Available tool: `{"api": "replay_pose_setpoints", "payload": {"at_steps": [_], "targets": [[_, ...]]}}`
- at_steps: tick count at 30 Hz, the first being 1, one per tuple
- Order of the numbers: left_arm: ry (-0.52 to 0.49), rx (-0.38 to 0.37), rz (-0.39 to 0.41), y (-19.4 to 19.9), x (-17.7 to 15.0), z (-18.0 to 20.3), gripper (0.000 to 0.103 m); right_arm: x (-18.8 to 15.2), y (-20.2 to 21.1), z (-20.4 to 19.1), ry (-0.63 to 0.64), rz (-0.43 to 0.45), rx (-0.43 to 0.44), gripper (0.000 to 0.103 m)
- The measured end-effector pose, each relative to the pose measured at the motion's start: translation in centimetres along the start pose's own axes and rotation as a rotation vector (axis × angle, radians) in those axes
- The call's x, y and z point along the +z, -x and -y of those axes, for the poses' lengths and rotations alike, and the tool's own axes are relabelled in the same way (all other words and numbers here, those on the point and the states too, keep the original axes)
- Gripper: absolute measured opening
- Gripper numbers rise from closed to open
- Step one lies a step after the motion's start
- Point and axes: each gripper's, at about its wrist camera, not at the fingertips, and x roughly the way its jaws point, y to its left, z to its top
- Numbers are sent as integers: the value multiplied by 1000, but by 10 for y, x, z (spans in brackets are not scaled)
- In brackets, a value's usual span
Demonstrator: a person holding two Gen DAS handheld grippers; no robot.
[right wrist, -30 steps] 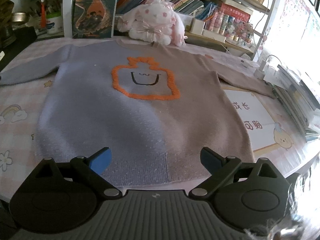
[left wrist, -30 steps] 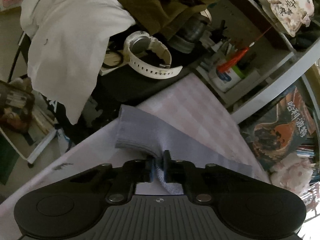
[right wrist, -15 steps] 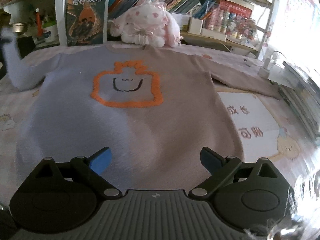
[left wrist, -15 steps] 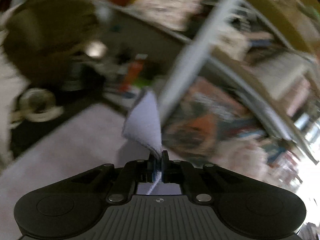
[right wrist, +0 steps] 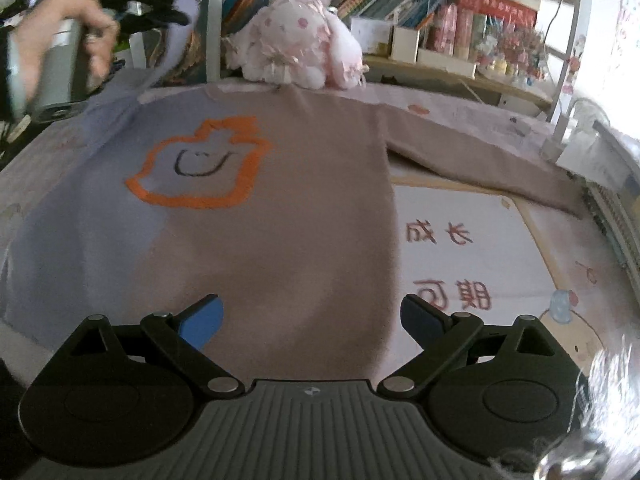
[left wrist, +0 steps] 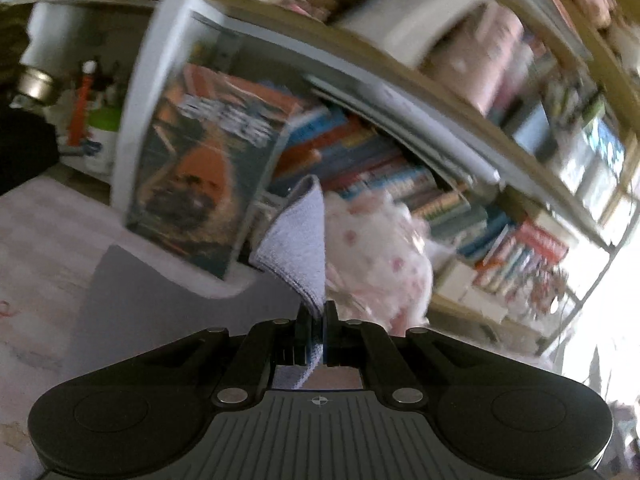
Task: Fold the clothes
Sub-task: 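Fold the sleeve across the sweater body with the left gripper and release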
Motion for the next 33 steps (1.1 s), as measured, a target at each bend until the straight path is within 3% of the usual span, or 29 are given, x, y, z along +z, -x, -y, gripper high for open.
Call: {"api": "replay_pose_setpoints", "payload": {"at_steps": [6,9,10,11,13,14,17,19,21,25,27,30,33], "targets": [[-49,38,-64,-26,-26,27,3,-8,0,35,-2,-19,15,96],[-89,60,-125,-40,-42,38,9,-10,0,49,-13,-23,9,96],[-99,59,-144,-43,-46,42,16,-11,0,54,-18,-25,7,96],[-109,57,-163,-45,-50,45,31,-12,0,58,-23,-26,5,96],[-129,53,-202,-48,-58,53,52,-12,0,65,-29,-25,3,96],[-139,50,-221,-50,-62,57,58,-12,0,67,-31,-23,4,96],[-192,-26,-208,-29,-66,68,69,-10,-2,71,-33,-18,12,96],[-254,-81,-182,-8,-69,72,70,-7,-5,72,-26,-15,27,96],[-337,-68,-151,15,-72,67,70,-3,-9,72,-14,-13,51,96],[-482,145,-122,57,-82,33,70,4,-18,68,13,-11,108,96],[-502,272,-134,79,-89,6,70,7,-23,67,17,-13,133,95],[-442,421,-183,108,-102,-46,70,10,-30,66,10,-26,166,93],[-335,502,-235,126,-111,-85,70,12,-34,66,3,-37,180,91]]}}
